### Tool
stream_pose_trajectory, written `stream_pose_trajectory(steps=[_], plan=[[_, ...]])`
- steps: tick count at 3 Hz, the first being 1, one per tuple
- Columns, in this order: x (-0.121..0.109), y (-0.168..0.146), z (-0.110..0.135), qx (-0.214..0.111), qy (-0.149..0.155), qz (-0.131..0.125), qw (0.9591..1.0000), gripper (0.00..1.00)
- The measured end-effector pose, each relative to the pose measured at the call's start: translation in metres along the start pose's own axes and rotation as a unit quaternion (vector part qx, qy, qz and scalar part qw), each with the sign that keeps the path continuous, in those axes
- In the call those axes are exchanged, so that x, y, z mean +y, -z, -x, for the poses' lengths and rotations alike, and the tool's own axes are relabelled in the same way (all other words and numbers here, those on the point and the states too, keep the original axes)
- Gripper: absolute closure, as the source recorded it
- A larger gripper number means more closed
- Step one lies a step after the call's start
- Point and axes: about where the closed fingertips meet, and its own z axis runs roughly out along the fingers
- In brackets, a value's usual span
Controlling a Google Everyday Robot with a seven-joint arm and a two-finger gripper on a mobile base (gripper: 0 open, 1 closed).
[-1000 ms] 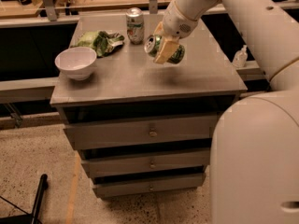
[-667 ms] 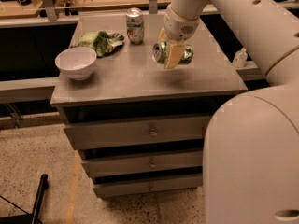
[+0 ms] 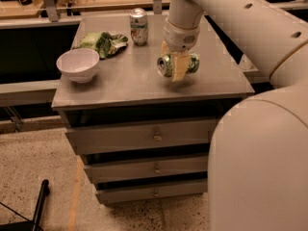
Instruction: Knock green can over
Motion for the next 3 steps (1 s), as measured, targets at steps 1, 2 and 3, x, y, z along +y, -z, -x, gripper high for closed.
stream_pose_trajectory(steps=[1, 2, 3], plan=[[-0.0041, -0.0026, 0.0008, -0.001, 0.001, -0.006, 1.0, 0.13], [-0.0075, -0.005, 0.0013, -0.001, 0.001, -0.01, 0.9999, 0.0], [-0.0075, -0.005, 0.0013, -0.001, 0.001, -0.01, 0.9999, 0.0]])
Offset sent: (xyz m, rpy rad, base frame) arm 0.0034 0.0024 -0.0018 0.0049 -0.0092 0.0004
